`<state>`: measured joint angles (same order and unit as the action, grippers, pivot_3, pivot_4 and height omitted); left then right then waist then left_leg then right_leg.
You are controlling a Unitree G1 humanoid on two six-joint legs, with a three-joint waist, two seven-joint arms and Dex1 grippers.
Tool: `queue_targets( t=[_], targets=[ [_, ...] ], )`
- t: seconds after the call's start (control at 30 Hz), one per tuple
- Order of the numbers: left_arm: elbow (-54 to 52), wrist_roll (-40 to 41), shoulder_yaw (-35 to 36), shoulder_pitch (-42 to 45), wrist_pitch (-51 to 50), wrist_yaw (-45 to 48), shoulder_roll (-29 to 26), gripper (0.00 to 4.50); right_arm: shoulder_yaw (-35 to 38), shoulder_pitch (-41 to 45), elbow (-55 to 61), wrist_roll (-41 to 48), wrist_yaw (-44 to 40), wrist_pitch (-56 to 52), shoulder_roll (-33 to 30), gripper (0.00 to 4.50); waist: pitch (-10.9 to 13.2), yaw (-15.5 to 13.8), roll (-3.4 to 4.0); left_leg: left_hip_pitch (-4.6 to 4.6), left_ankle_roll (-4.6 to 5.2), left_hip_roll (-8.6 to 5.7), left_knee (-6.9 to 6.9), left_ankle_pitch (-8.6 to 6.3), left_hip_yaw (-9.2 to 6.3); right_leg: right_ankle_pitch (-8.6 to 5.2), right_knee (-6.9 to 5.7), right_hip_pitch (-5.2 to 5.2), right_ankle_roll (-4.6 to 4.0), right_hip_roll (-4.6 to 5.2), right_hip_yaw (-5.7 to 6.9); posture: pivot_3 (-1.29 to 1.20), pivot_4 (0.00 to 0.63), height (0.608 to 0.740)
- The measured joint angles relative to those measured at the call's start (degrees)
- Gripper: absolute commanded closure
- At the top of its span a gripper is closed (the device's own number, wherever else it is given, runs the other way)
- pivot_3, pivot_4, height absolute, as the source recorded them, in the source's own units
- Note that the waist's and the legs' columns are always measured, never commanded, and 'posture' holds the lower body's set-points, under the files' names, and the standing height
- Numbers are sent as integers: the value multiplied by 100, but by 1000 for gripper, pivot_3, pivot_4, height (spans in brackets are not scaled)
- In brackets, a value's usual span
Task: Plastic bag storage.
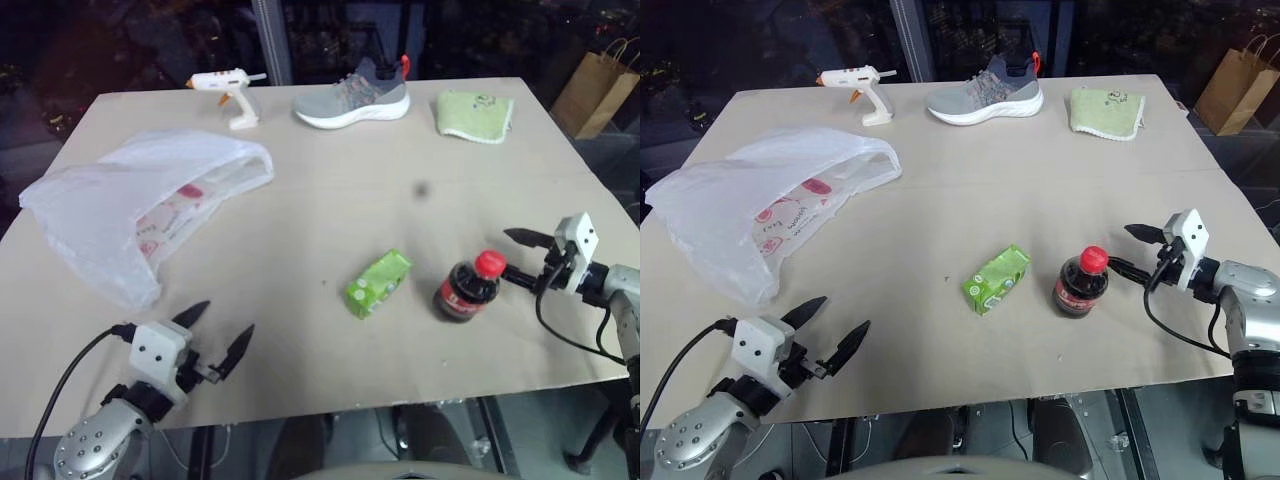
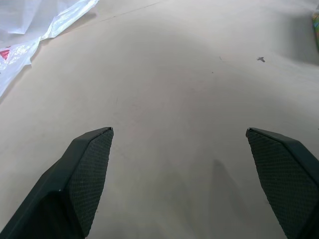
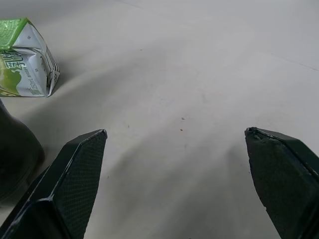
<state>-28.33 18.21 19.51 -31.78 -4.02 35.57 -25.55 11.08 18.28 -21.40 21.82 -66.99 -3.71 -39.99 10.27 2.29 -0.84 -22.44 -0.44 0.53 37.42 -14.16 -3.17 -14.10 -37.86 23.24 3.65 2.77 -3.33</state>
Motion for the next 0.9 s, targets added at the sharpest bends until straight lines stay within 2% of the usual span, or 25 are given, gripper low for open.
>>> queue_targets(
  t=[0.4, 0.57, 0.67, 0.73, 0.8, 0.9],
  targets=[
    [-48, 18, 4, 8, 17, 37, 1, 48, -1, 64, -7, -37, 10, 11, 24, 0, 0, 3, 0, 1, 0, 0, 0, 0, 0, 0, 0, 0, 0, 0, 0, 0, 150, 740],
    [-161, 250, 304, 81, -48, 9, -50, 48, -12, 393, -66, -63, 30, 35, 100, 0, 0, 5, 0, 1, 0, 2, 0, 0, 0, 0, -1, 0, 0, -2, 0, 0, 150, 740],
    [-658, 1120, 1117, -97, -492, 39, -445, 48, -33, 974, -83, 149, 95, -302, 295, 0, 19, 49, -16, -2, 0, 17, 2, 0, 9, 2, -6, 11, -1, -9, -5, 0, 150, 740],
    [-1079, 2011, 2309, -281, -863, 42, -869, 48, -61, 1527, 256, 495, -6, -817, 289, 0, 20, 48, -7, -3, 0, 17, 1, 0, 11, 1, -7, 15, -2, -7, -5, 0, 150, 740],
    [-1185, 2217, 2725, -435, -964, 44, -908, 48, -67, 1829, 682, 844, -18, -1247, 299, 0, 17, 39, 5, -4, 0, 11, -4, 0, 16, 0, -2, 15, -2, -3, -9, 0, 150, 740],
    [-1145, 2232, 2894, -619, -1127, -37, -786, 48, -81, 2282, 1451, 1519, 9, -2126, 387, 0, 16, 7, -1, -17, 0, 9, -6, -1, 2, -1, 4, 17, -2, -4, 3, 0, 150, 740]
  ],
)
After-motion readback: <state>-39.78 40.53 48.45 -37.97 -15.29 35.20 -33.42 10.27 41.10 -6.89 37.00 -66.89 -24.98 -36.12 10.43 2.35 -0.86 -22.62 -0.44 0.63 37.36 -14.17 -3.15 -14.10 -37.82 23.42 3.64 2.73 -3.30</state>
